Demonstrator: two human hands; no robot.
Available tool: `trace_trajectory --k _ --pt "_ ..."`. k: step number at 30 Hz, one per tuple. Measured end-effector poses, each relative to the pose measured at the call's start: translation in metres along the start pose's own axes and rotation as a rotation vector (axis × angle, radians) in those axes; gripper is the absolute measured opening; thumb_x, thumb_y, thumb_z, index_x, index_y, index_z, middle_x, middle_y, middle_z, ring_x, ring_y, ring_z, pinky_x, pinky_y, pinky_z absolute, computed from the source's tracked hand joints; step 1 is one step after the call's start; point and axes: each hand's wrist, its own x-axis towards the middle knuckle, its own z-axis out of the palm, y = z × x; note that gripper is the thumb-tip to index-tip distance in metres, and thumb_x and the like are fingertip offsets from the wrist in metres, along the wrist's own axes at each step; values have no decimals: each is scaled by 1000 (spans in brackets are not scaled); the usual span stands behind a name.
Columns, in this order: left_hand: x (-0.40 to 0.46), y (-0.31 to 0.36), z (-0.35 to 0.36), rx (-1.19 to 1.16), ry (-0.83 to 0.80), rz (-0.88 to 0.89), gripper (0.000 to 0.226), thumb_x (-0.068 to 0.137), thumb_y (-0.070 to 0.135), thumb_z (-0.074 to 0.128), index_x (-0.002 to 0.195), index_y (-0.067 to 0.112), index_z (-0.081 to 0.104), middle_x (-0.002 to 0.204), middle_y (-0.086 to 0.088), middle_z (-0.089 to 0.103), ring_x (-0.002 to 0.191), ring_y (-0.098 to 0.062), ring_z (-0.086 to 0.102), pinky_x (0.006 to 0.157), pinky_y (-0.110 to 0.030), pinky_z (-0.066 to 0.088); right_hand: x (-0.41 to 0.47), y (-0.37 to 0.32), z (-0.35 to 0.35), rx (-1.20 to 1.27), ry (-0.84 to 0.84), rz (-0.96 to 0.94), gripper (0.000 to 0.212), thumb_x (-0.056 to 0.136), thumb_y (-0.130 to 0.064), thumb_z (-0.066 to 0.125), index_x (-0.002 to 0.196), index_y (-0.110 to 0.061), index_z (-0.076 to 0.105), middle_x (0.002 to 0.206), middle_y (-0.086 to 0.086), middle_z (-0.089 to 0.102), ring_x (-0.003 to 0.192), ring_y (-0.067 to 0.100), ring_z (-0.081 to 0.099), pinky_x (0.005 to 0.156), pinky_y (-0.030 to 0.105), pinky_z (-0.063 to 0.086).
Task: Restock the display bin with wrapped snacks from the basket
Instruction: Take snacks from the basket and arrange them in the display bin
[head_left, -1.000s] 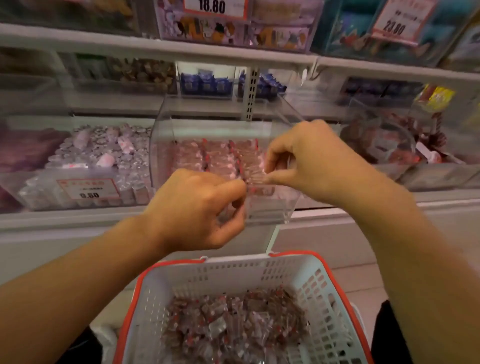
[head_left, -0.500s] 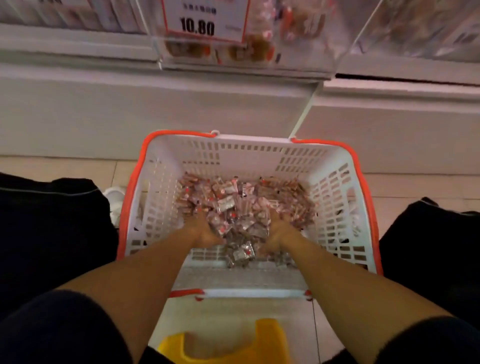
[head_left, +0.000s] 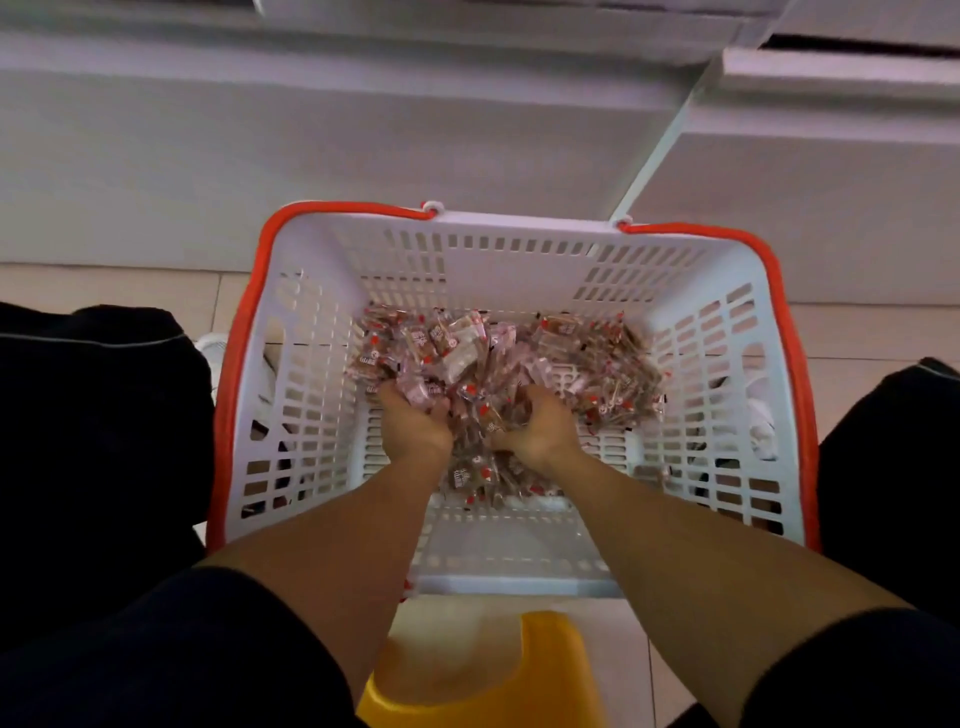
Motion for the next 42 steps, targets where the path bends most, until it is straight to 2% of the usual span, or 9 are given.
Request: trace_trajectory --k 5,9,18,20,23,27,35,40,42 --pt "2 14 -6 -52 36 -31 38 91 16 69 125 12 54 103 1 59 91 -19 54 83 -30 41 -5 -13 3 665 -212 254 28 76 -4 83 97 -7 65 105 13 72 90 24 73 71 34 62" --pt "11 17 -12 -202 -69 -263 33 93 25 67 120 9 61 109 -10 69 101 -33 65 93 -51 53 -14 -13 -1 920 -254 396 20 85 -2 73 104 -4 68 114 15 66 102 29 69 74 34 61" --pt "9 19 -41 -214 -278 -389 25 93 -1 60 116 5 56 110 -14 67 87 -19 66 61 -27 54 -17 -20 -39 412 -307 429 24 98 -3 53 121 -10 53 124 12 54 88 28 70 57 30 59" --pt "2 22 -47 -261 -347 -405 32 91 -3 61 115 15 51 100 -13 67 80 -17 62 63 -27 56 -16 -29 -53 243 -322 370 22 99 -3 53 119 -12 53 122 13 55 82 24 70 56 30 59" --pt "-9 26 -55 -198 -525 -478 37 90 -2 62 126 1 53 85 -11 67 72 -16 64 61 -28 59 -16 -42 -68 96 -326 283 10 98 -15 60 105 -8 60 107 16 64 67 20 69 58 32 61" --pt "-21 29 -59 -89 -688 -463 17 91 -1 61 107 -1 59 98 -15 68 84 -22 68 72 -31 59 -27 -48 -76 142 -370 237 13 95 -20 65 99 -8 63 81 11 65 76 26 64 89 49 57" --pt "-40 67 -79 -157 -878 -198 25 92 11 63 116 4 60 117 -13 66 102 -25 69 74 -31 59 -54 -59 -98 344 -486 205 41 91 -25 70 129 -17 57 124 13 63 99 37 71 76 50 61" --pt "-53 103 -91 -241 -922 -45 28 97 27 57 117 6 58 114 -12 64 94 -26 68 76 -35 59 -68 -77 -128 448 -519 149 42 97 -26 61 138 -19 51 125 10 63 99 36 72 82 55 59" --pt "-61 122 -99 -258 -947 -9 26 101 26 50 120 9 57 115 -14 69 98 -28 72 81 -38 59 -75 -88 -140 345 -497 63 36 98 -22 61 134 -23 55 123 1 61 97 28 71 73 41 63"
